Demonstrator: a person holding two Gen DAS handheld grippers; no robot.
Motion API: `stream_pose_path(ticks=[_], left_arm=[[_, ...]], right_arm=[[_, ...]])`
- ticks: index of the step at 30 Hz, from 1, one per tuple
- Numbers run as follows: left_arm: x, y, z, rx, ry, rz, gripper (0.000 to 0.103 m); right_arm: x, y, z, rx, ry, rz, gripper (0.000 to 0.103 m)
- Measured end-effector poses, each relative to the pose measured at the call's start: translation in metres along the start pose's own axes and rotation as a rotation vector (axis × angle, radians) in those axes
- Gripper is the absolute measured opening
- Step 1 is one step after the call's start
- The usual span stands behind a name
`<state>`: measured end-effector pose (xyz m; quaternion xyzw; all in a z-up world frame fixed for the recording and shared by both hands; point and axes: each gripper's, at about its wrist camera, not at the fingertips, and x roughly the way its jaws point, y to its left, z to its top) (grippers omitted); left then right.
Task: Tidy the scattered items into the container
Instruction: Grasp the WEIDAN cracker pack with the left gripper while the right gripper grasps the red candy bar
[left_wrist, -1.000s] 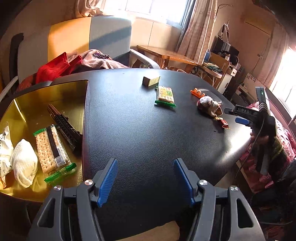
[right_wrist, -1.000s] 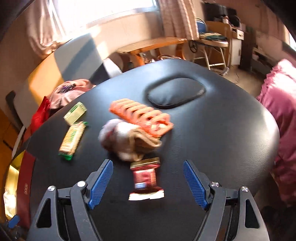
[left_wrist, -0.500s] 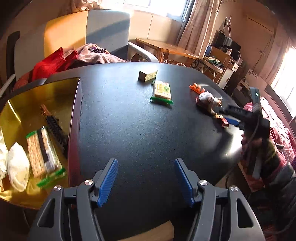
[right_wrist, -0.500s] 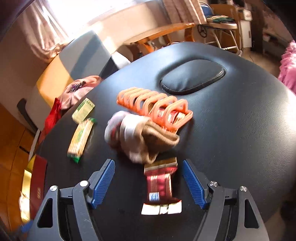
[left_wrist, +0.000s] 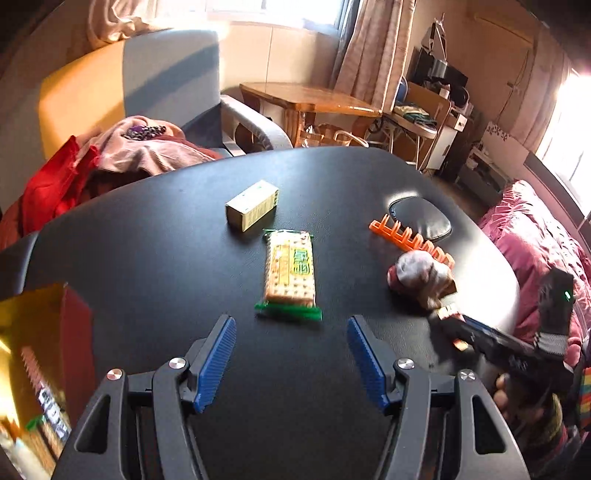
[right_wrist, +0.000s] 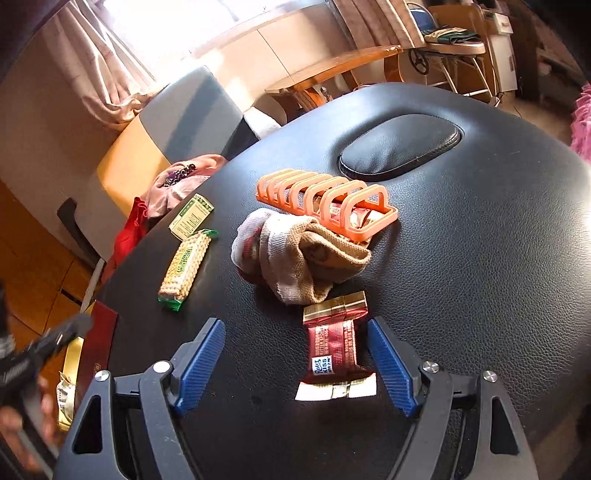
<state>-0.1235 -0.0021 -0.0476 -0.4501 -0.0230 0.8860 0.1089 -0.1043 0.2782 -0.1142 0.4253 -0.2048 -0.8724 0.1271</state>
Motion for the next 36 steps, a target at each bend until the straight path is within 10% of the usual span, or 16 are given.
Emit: stream_pose_path(ticks=[20, 36], left_arm=[[0.114, -0.015, 0.042, 0.074, 0.125, 0.092, 0.064], [0.084, 0.018, -0.007, -0.006, 0.113, 0.157, 0.052]], right_arm=[[0.000, 0.000, -0.006, -0.036, -0.039, 0.041, 0.089], [-0.016, -0.008, 0.004, -0.034, -0.044, 0.016, 0.091]])
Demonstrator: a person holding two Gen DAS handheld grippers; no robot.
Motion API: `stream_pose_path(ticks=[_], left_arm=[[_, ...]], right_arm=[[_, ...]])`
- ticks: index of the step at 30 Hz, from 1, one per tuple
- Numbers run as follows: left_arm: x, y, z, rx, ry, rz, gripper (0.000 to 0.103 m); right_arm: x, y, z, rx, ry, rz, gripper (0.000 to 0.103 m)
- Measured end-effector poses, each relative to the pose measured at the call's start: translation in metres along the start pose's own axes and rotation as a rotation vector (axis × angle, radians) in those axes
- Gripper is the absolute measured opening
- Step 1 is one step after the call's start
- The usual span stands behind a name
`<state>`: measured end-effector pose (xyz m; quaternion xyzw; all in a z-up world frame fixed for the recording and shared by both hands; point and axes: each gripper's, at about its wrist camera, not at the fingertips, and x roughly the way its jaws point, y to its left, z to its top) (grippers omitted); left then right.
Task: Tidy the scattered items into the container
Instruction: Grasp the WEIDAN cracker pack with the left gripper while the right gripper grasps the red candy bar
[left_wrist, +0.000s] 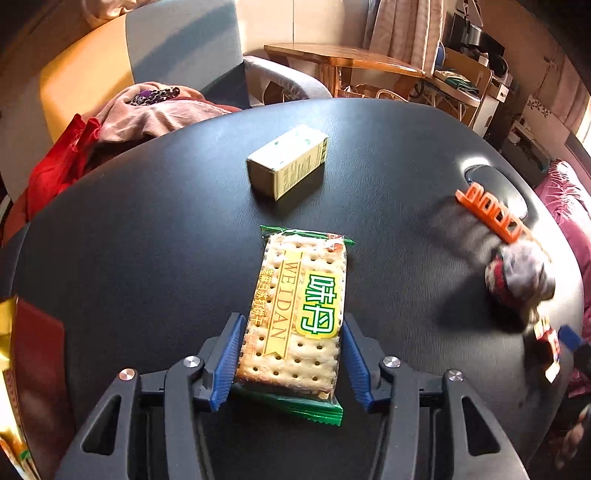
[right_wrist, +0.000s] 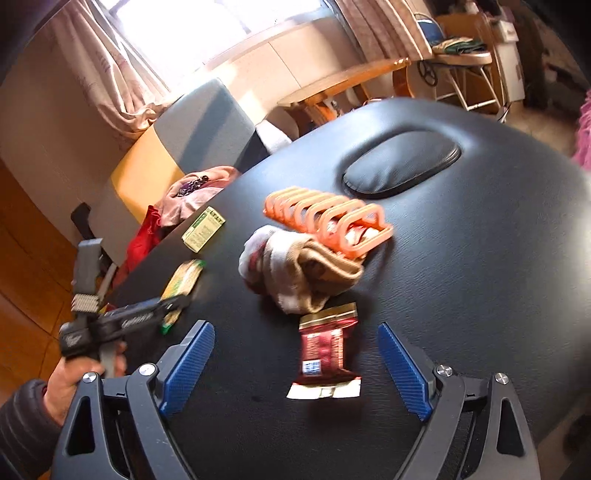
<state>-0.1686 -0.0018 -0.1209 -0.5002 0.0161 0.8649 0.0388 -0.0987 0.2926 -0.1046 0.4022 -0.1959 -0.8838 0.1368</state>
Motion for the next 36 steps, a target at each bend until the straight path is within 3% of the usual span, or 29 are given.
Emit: stream_pose_path(ticks=[6, 10, 13, 17, 20, 29, 36], left_arm=[[-0.027, 0.007, -0.039, -0.025, 0.004, -0.015, 0.052], [-0.044, 0.009, -0.066, -0.030, -0.005, -0.023, 0.052], [-0.056, 0.010, -0.084, -0.045, -0.007, -0.037, 0.052], [-0.068, 0.012, -0.103, -0.058, -0.016, -0.051, 0.052], [-0.072, 0.016, -0.112, -0.056, -0.022, -0.060, 0.052], [-0.084, 0.024, -0.132, -0.048, -0.032, -0.095, 0.052], [-0.098, 0.029, -0.144, -0.051, -0.050, -0.112, 0.060]], right_arm=[[-0.001, 0.004, 0.007, -0.039, 0.002, -0.081, 0.086], [0.004, 0.017, 0.018, -0.119, 0.023, -0.099, 0.062], [0.014, 0.020, 0.019, -0.154, 0.067, -0.123, 0.062], [0.025, 0.023, 0.009, -0.175, 0.108, -0.186, 0.043], [0.024, 0.027, -0.003, -0.170, 0.112, -0.191, 0.039], [0.010, 0.052, -0.039, -0.188, 0.124, -0.104, 0.040], [-0.022, 0.053, -0.046, -0.166, 0.057, -0.080, 0.056]])
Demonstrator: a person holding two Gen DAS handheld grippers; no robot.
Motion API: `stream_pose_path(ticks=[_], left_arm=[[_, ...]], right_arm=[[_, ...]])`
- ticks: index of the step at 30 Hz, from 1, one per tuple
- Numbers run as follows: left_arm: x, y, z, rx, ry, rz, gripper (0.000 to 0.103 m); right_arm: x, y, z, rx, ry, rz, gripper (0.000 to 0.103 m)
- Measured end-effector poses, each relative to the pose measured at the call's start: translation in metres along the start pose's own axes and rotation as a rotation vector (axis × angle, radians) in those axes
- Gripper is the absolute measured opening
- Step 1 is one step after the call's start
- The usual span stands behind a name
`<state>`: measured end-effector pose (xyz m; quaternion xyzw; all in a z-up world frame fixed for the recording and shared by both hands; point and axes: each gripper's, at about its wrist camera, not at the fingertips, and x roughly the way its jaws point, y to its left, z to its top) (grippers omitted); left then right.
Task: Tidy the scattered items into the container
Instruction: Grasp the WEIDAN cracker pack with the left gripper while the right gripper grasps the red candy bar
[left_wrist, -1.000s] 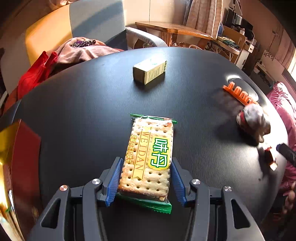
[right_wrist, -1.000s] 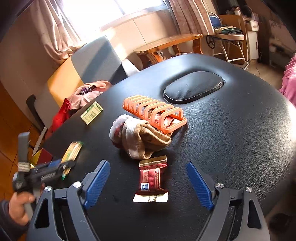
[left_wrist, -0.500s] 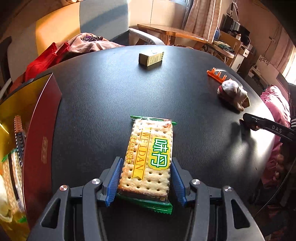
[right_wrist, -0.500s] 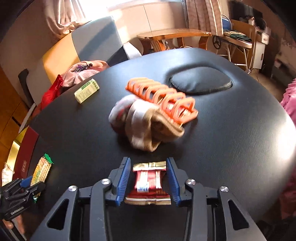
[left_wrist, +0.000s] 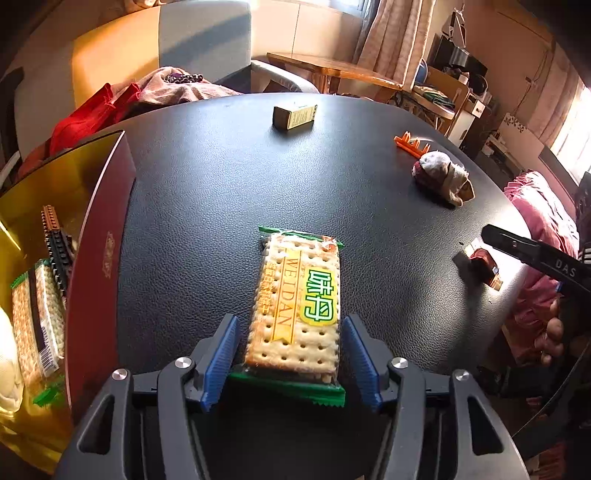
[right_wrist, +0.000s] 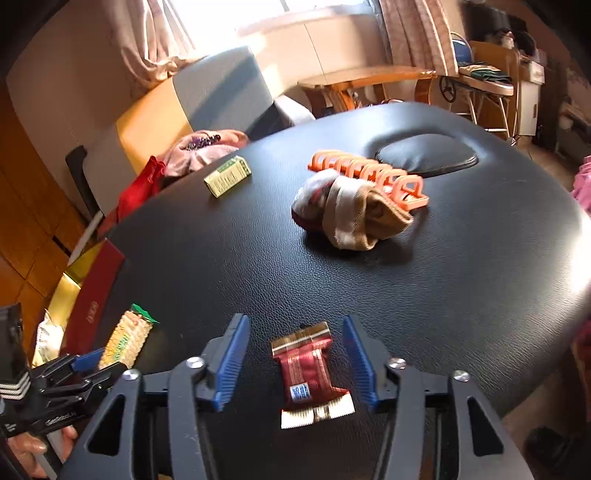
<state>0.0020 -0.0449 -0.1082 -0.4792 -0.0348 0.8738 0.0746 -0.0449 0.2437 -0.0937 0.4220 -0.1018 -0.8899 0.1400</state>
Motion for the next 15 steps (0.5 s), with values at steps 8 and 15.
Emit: stream_pose_path(ticks=[8, 15], left_arm=[[-0.014, 0.008, -0.005, -0.007, -0.033, -0.009, 0.060], [-0.015, 0.003, -0.003, 0.051, -0.042, -0.050, 0.061]], right_arm=[[-0.012, 0.009, -0.016, -0.100, 0.029, -0.067, 0.048], [-0.002, 0.018, -0.020, -0.145, 0.037, -0.083, 0.042]])
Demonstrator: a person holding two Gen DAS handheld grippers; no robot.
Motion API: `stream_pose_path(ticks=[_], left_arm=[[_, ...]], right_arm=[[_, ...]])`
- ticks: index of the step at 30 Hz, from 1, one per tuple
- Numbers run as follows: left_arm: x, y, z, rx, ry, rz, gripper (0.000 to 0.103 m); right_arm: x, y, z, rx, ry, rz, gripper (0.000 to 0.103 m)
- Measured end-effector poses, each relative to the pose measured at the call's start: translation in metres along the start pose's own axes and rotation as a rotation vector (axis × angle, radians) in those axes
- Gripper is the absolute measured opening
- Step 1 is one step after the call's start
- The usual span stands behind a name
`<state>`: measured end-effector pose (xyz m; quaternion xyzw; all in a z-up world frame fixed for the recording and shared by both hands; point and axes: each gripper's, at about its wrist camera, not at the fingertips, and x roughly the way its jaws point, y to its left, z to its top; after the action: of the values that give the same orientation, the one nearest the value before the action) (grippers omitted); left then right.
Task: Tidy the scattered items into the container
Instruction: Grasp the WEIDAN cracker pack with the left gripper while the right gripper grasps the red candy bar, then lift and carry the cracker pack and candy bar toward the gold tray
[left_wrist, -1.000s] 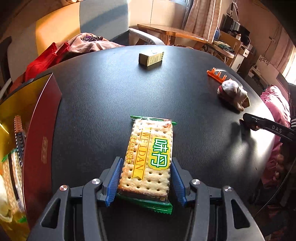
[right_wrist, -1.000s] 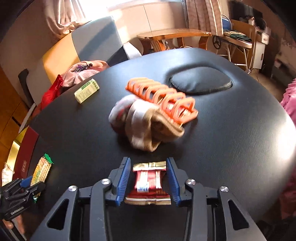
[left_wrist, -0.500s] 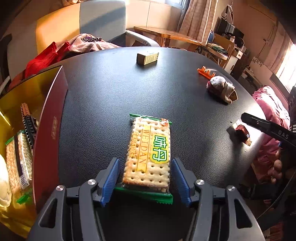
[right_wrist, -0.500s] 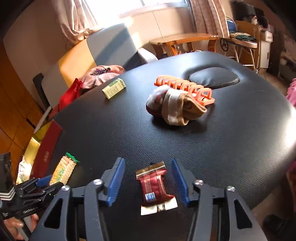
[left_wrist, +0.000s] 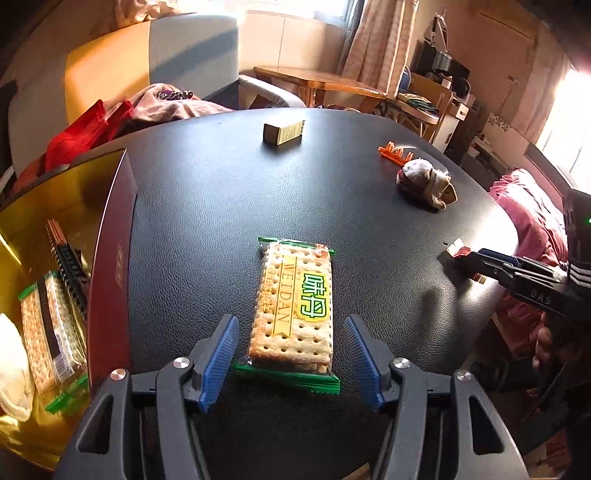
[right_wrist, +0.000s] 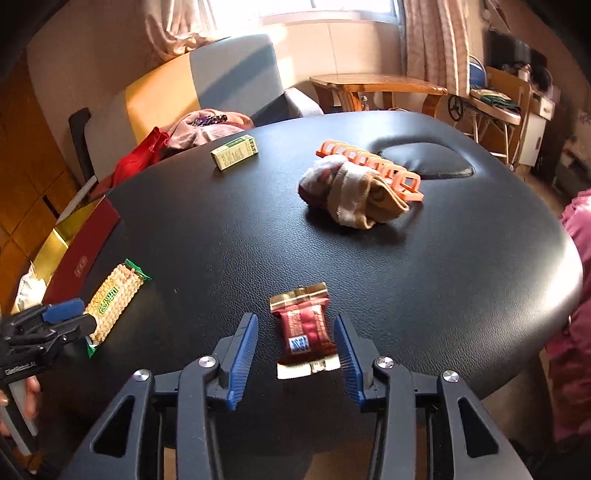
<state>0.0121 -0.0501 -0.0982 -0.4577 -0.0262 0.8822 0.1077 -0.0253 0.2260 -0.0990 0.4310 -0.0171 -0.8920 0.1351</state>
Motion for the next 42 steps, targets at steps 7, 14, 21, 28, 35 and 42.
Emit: stream_pose_path(ticks=[7, 14, 21, 28, 35, 42], left_arm=[[0.011, 0.005, 0.007, -0.002, 0.029, -0.023, 0.061], [0.023, 0.001, 0.016, 0.049, 0.063, -0.014, 0.061], [0.036, -0.008, 0.019, 0.079, 0.081, 0.016, 0.061], [0.038, -0.010, 0.017, 0.074, 0.078, 0.059, 0.056], [0.039, -0.010, 0.018, 0.050, 0.068, 0.074, 0.057], [0.039, -0.012, 0.017, 0.026, 0.040, 0.093, 0.058]], right_arm=[[0.009, 0.006, 0.002, -0.071, 0.027, -0.054, 0.027], [0.012, 0.004, 0.002, -0.061, 0.027, -0.049, 0.027], [0.014, 0.004, 0.004, -0.056, 0.031, -0.053, 0.027], [0.020, 0.006, 0.004, -0.057, 0.062, -0.055, 0.027], [0.023, 0.004, 0.005, -0.037, 0.068, -0.054, 0.027], [0.023, 0.005, 0.006, -0.041, 0.079, -0.067, 0.027]])
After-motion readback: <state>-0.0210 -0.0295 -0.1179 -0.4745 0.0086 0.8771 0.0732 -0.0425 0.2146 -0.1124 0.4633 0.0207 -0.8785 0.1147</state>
